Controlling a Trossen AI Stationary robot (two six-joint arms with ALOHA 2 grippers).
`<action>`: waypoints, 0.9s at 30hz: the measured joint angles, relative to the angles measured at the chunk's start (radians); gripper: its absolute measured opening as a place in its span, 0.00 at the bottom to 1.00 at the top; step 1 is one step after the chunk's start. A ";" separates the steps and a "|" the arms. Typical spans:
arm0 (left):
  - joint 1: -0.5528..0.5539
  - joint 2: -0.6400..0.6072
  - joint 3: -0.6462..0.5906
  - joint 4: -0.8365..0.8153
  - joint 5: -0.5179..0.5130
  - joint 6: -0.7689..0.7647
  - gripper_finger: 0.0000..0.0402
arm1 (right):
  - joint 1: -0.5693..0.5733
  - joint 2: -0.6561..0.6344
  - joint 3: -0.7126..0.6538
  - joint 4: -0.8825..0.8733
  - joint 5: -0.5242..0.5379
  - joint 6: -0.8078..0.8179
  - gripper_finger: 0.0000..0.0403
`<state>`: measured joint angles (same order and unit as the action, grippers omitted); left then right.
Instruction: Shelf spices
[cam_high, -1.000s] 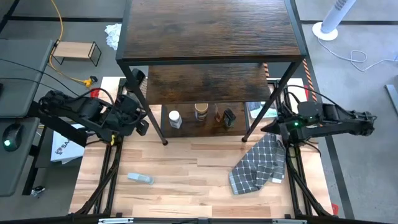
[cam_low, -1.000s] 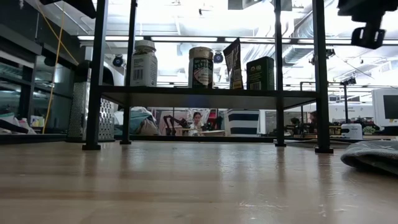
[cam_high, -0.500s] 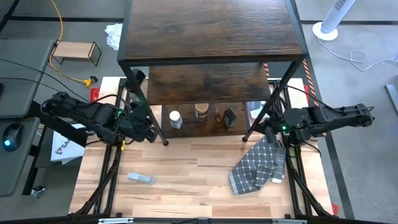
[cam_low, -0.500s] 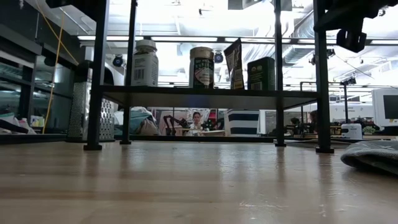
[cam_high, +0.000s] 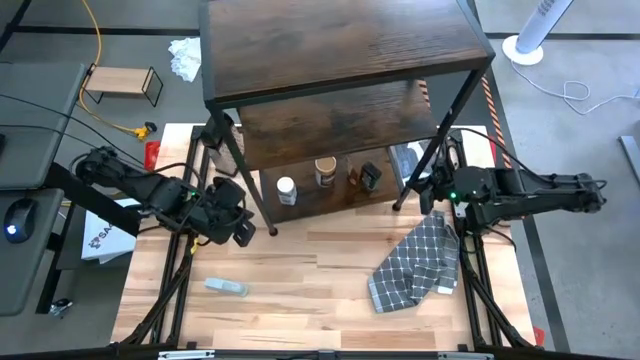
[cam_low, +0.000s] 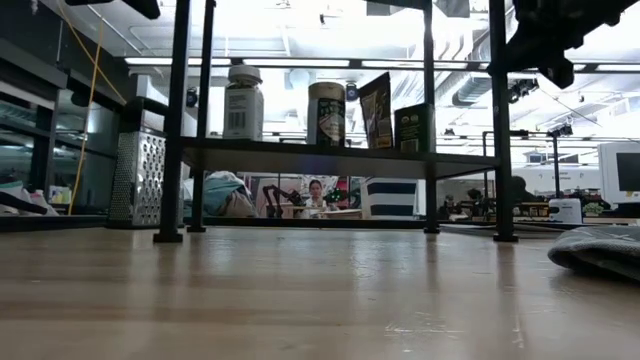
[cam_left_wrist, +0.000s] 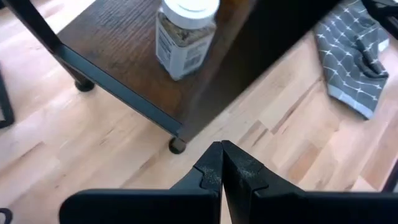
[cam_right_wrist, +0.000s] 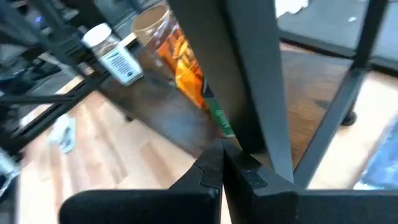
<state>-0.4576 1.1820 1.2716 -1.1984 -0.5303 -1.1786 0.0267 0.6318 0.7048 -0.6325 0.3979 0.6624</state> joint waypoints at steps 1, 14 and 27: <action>-0.006 0.000 0.000 0.004 -0.003 -0.005 0.00 | -0.014 0.004 0.000 0.003 0.010 -0.014 0.00; -0.024 -0.001 0.000 0.069 -0.041 0.014 0.00 | -0.189 0.113 -0.001 0.166 0.011 -0.217 0.00; -0.009 -0.084 0.000 0.196 -0.059 0.152 0.00 | -0.009 0.351 0.254 0.103 0.007 -0.230 0.00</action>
<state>-0.4670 1.0981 1.2716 -1.0027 -0.5888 -1.0267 0.0176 0.9826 0.9588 -0.5297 0.4052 0.4320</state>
